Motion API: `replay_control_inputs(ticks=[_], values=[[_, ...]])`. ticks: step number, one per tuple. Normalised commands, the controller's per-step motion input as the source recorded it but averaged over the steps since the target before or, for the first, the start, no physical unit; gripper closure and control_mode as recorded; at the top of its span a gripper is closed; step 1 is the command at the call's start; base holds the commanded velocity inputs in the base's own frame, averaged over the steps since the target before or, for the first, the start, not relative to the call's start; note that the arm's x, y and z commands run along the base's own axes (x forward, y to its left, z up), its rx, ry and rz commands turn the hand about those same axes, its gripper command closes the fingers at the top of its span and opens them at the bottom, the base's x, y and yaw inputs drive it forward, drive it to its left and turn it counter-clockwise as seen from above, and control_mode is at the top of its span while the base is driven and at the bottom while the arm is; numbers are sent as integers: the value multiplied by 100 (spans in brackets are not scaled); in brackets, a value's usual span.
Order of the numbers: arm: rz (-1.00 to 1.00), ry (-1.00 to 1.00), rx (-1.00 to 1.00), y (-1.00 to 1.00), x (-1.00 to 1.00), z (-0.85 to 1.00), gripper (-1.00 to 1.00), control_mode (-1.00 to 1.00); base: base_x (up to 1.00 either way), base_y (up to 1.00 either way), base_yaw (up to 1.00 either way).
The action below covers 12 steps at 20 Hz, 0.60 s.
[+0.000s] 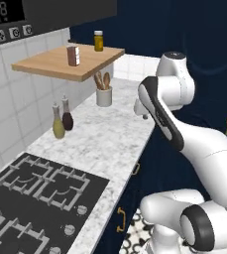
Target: Take a straw from the drawer in front and place it inside the glass cup on the dining counter.
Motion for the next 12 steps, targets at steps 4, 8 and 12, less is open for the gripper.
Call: replay_control_inputs(ticks=[4,8,12], values=[[-24,0,14,21,-3,0,-100,-100,-1,38,-27],[-30,-1,43,-19,-8,-8,-100,-100,0,0,0],[-8,-6,53,-87,-5,-44,-100,-100,0,0,0]])
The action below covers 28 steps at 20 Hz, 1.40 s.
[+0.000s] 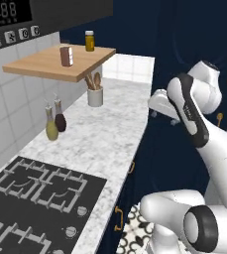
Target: Take a straw from the drawer in front and place it inside the glass cup on the dining counter.
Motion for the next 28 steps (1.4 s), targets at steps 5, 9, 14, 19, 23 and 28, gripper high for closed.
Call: replay_control_inputs(ticks=[5,9,14,19,23,28], values=[[0,-8,52,-95,-2,-85,-100,-100,0,0,0],[7,-2,50,-69,4,-100,-100,-100,0,0,0],[9,-3,42,-31,20,-100,-100,-100,0,0,0],[14,-6,26,-3,49,-94,-100,-100,0,0,0],[9,-8,8,8,66,-67,-100,-100,0,0,0],[6,-1,4,9,75,-70,-100,-100,0,0,0]])
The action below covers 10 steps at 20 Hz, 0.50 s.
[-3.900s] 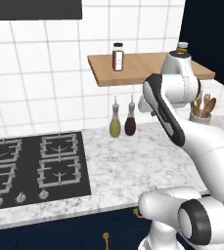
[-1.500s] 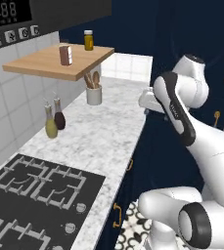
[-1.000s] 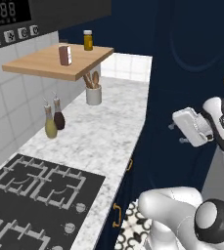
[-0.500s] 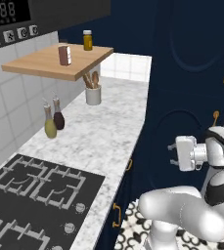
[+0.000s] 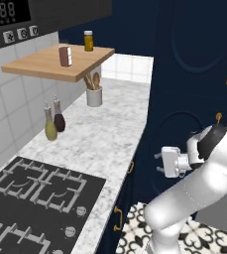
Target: Take a straw from the drawer in front and place it inside the glass cup on the dining counter.
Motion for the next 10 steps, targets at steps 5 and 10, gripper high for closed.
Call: replay_control_inputs(ticks=[5,10], values=[[4,0,3,23,40,-67,-100,-100,0,0,0],[3,-7,4,24,10,-44,-100,-100,0,0,0]])
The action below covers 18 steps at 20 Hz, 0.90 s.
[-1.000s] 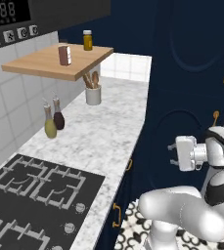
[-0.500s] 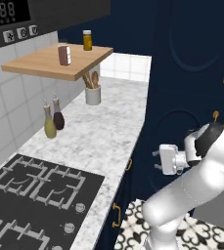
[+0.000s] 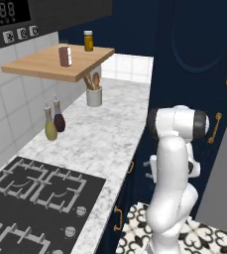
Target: Take a straw from the drawer in front and place it inside the glass cup on the dining counter.
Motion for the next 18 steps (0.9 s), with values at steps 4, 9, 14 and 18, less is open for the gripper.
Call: replay_control_inputs(ticks=[4,9,14,18], values=[[2,-10,0,15,20,-33,-100,-100,0,0,0],[0,-5,0,1,53,-15,-100,-100,0,0,0],[0,0,1,12,53,0,-100,-100,0,0,0],[0,1,0,34,38,0,-100,-100,0,0,0]])
